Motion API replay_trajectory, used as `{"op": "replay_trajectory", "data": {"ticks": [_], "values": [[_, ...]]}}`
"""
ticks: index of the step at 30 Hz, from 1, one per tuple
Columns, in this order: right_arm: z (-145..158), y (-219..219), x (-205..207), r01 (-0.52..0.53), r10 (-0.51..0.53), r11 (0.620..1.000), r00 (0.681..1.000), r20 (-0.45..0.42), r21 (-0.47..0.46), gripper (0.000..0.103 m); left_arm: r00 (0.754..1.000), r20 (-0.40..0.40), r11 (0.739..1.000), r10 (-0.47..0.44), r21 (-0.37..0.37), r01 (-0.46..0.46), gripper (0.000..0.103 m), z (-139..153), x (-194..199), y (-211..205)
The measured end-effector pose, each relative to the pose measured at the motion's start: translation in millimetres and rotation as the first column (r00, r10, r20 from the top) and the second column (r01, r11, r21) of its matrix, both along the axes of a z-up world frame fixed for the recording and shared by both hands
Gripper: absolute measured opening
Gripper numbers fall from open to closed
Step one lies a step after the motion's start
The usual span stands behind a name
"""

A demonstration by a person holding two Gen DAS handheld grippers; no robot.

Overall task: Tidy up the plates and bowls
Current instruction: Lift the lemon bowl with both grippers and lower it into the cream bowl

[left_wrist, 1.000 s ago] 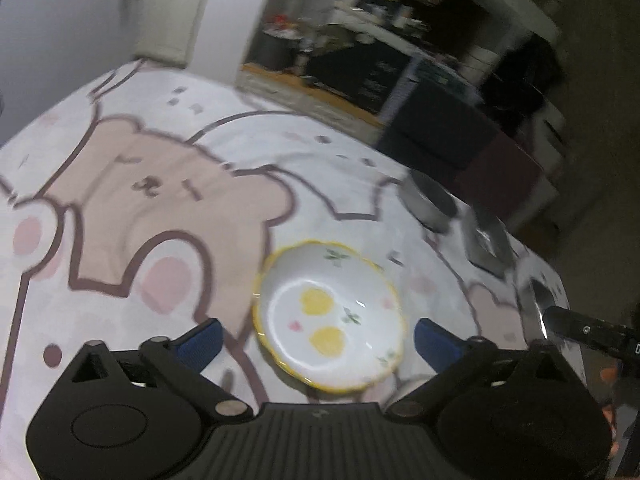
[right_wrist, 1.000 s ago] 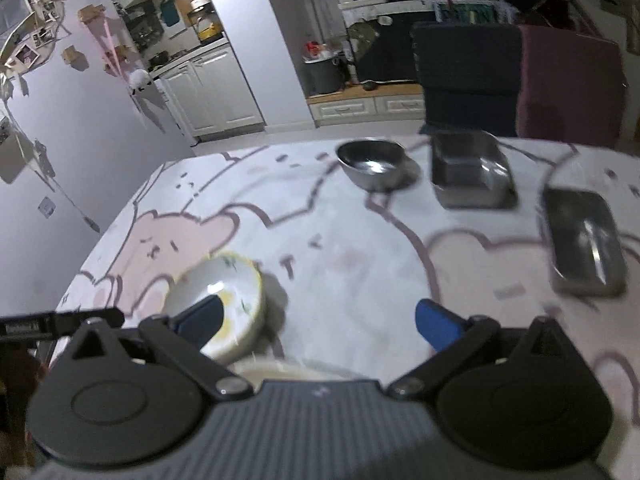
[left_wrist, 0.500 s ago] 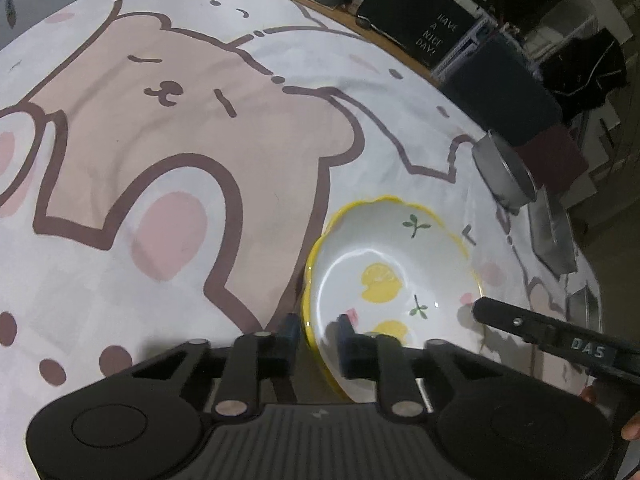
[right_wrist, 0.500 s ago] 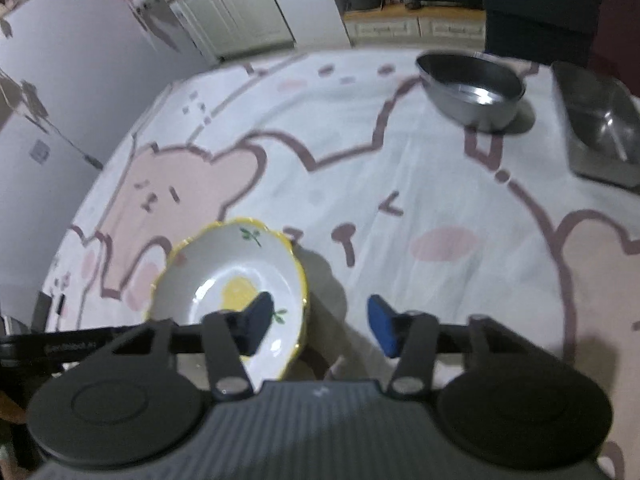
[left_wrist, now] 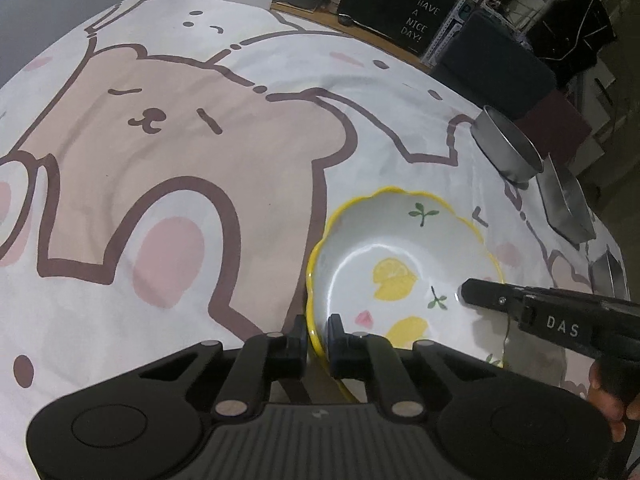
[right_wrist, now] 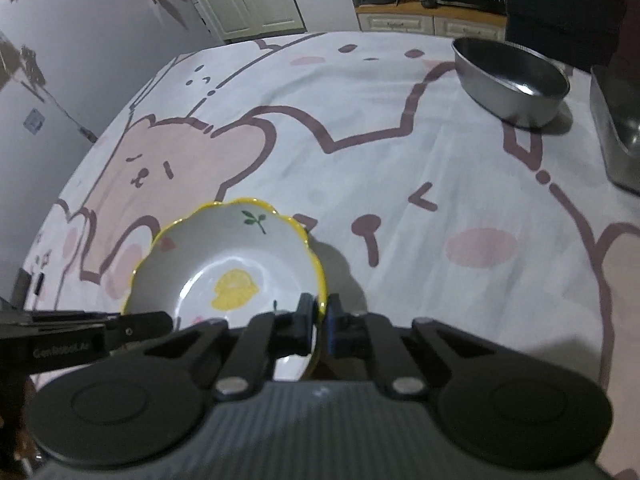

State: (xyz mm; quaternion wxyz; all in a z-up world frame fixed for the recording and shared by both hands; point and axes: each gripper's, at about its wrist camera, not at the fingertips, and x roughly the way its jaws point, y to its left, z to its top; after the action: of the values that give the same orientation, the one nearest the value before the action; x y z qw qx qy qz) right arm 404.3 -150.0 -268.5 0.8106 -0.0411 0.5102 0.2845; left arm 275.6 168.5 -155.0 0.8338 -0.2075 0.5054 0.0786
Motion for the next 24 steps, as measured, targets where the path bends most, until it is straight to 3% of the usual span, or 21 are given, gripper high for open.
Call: {"op": "replay_trajectory", "data": {"ticks": [4,14,24], "values": [[11,-3,-7,-0.004,0.004,1.0,0.999,0.038,0.004,0.008,0.998,0.054,1.0,-0.026,0.013,0.026,0.01,17,-5,-7],[84,-55,-43,0.077,-0.091,0.992,0.985,0.149,0.098,0.007,0.967,0.22,0.992,-0.128,0.038,0.123,0.01,83,-26,-49],[134,-122,-103,0.184,-0.209,0.974,0.956,0.208,0.134,0.007,0.929,0.28,0.97,-0.241,0.046,0.238,0.01,112,-61,-103]]}}
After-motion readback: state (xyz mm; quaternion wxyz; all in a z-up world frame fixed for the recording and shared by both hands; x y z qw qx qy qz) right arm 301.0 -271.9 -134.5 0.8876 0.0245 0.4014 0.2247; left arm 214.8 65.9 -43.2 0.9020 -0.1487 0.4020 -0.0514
